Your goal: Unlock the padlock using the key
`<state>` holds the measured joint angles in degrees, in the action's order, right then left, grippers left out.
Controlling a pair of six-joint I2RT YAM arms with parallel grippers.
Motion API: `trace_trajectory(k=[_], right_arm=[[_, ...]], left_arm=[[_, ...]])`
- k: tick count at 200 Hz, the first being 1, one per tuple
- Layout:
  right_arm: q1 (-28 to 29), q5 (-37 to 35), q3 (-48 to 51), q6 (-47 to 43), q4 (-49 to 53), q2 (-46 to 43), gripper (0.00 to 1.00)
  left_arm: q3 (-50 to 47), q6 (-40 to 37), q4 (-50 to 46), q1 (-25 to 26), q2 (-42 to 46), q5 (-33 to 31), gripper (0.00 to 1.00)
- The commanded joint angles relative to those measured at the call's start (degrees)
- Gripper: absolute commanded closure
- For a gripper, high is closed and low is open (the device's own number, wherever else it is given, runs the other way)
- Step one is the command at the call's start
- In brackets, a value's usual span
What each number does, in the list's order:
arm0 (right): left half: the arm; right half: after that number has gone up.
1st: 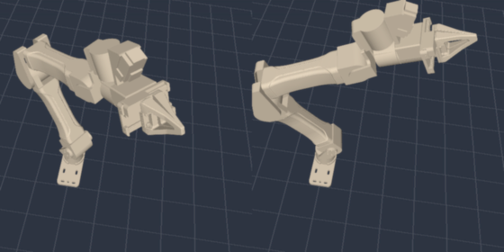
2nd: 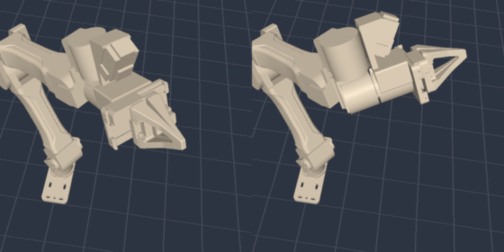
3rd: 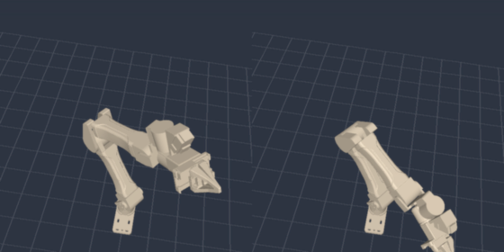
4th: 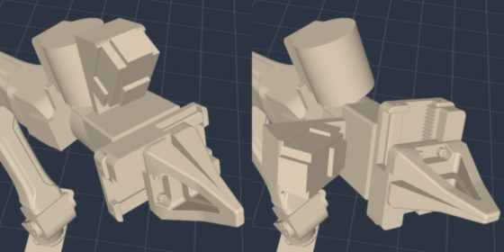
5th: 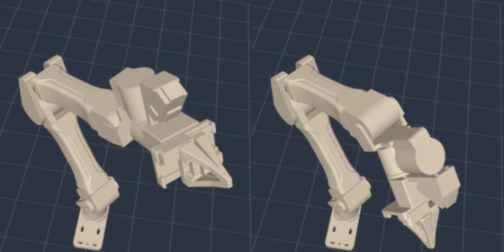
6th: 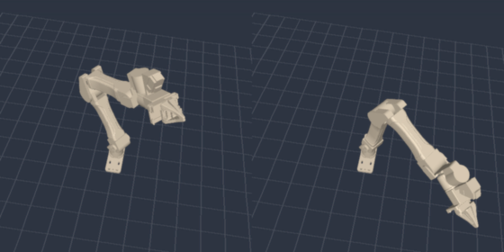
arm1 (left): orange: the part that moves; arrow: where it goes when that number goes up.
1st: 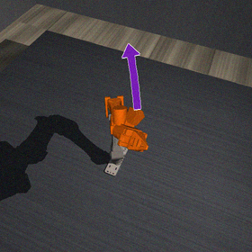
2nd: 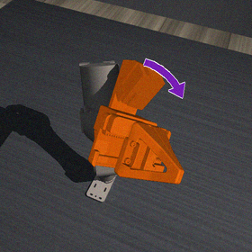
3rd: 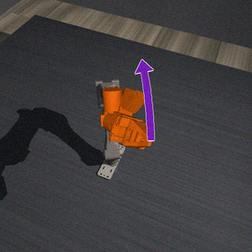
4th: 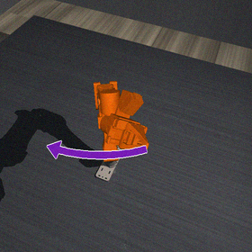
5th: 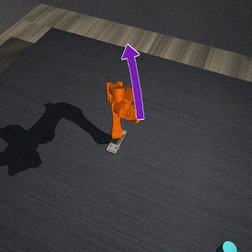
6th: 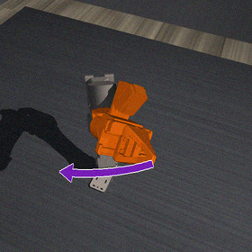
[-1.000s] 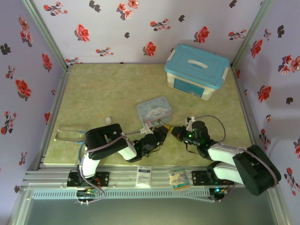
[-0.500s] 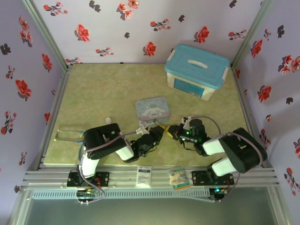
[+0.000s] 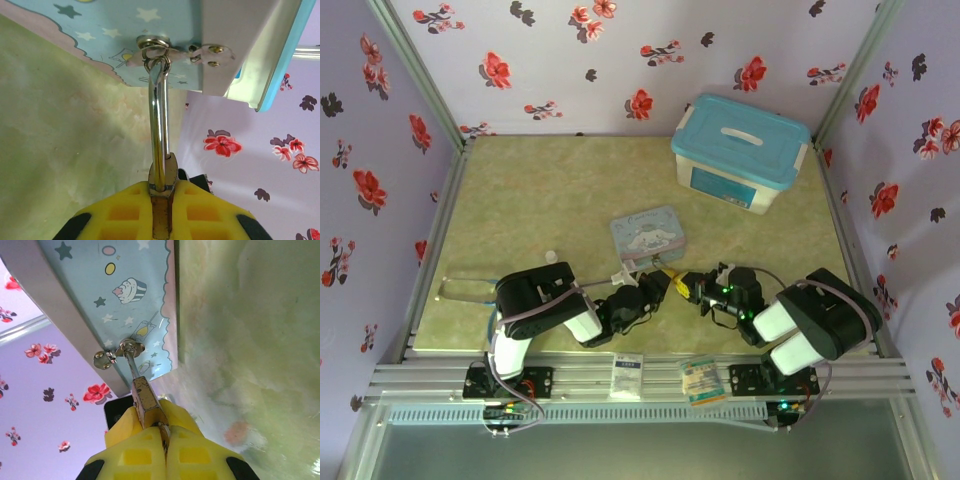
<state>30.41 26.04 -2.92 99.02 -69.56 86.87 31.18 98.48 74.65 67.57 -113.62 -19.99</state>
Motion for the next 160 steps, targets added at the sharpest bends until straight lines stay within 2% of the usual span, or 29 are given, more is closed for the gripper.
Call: trace_trajectory(k=[1,17,38,43,50,68,78,90,110,126,160], right_arm=[[-0.6,-12.6,-0.1,5.4,-9.3,0.6,1.00],[0.6,-14.7,-0.1,6.6,-9.8,0.2,1.00],[1.0,-12.5,-3.0,-3.5,-0.9,-5.0,1.00],[1.4,-11.4,-4.5,-8.7,2.6,-7.4,1.00],[2.0,-10.4,-6.9,-15.0,14.5,-11.6,1.00],[5.6,-17.5,-12.5,-31.6,46.7,-22.7,1.00],[5.7,-18.6,-12.5,-35.4,49.7,-26.5,1.00],[4.9,-18.8,-11.6,-35.9,50.8,-29.9,1.00],[1.4,-13.6,-9.0,-30.7,43.6,-28.4,1.00],[-0.4,-9.7,-6.5,-24.2,31.6,-21.7,1.00],[-0.6,-6.9,-3.8,-6.9,0.0,-3.9,1.00]], left_arm=[[-1.3,-1.6,1.2,0.5,-0.9,2.4,0.97],[-1.4,-1.5,1.3,0.3,-0.7,2.2,1.00],[-1.4,-1.7,1.2,-0.4,0.0,2.6,1.00],[-1.3,-1.7,1.2,-0.5,0.1,2.8,1.00],[-1.2,-1.9,1.2,-0.7,0.4,3.1,1.00],[-0.6,-1.5,1.2,-0.8,0.5,4.3,1.00],[0.0,-1.0,1.2,-0.8,0.5,5.3,1.00],[0.8,-1.1,1.2,-0.6,0.4,6.3,1.00],[2.3,-0.9,1.3,-0.4,0.3,7.2,1.00],[3.2,-0.4,1.3,-0.3,0.2,7.9,1.00],[3.7,-0.3,1.4,-0.1,0.3,8.1,1.00]])
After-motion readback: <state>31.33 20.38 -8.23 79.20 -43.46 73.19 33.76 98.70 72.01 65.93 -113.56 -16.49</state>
